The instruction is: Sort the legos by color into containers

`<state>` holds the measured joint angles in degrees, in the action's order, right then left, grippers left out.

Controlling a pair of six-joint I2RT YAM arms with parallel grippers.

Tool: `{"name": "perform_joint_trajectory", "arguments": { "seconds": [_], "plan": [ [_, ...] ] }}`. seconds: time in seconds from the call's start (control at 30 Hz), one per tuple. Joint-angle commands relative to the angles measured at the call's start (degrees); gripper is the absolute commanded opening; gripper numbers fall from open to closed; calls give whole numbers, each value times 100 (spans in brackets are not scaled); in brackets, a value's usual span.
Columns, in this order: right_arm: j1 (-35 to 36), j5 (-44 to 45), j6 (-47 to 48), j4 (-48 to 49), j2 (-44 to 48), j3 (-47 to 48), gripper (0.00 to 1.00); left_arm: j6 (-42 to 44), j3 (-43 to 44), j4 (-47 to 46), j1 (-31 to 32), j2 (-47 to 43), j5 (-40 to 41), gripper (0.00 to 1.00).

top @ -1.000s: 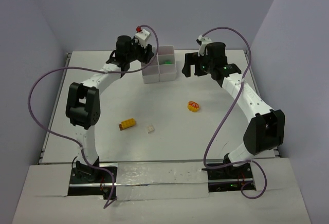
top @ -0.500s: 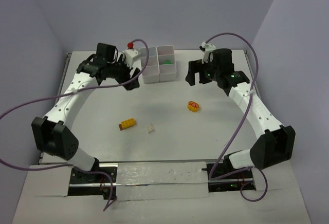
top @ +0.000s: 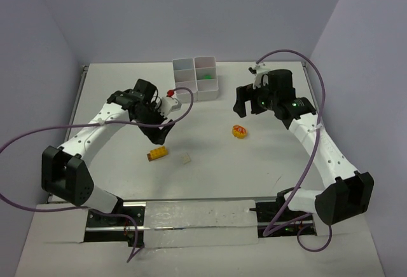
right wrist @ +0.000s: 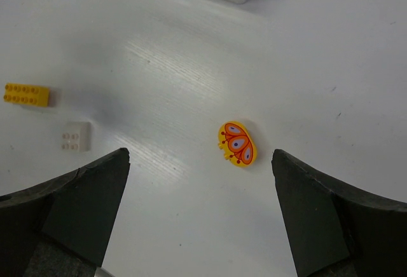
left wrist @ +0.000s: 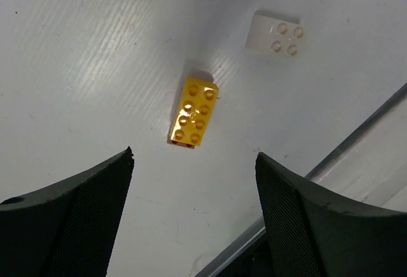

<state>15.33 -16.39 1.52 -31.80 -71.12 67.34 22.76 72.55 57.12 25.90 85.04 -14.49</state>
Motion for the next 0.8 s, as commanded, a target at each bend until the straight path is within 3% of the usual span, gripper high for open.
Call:
{"name": "perform_joint_trajectory", "arguments": {
  "seconds": [0.0, 0.23, 0.33, 0.43, 0.57, 0.77],
  "plan": [
    [-39, -91, 215, -44, -131, 310, 100, 115, 72, -149, 191, 327, 323, 83],
    [-35, -40, 369, -162, -347, 441, 100, 226, -23, -1, 218, 779, -9, 83],
    [-70, 287, 645, -551, -585, 728, 100, 38, -116, -84, 269, 835, 185, 83],
    [-139, 737, 697, -445, -665, 427, 100, -123, -56, -18, 321, 962, 502, 84],
    [-162, 585, 573, -321, -561, 113, 100, -111, -31, -95, 462, 1123, 894, 83],
    [-169, 678, 482, -402, -830, 202, 100, 145, 6, -97, 545, 1381, 838, 76]
  ]
}}
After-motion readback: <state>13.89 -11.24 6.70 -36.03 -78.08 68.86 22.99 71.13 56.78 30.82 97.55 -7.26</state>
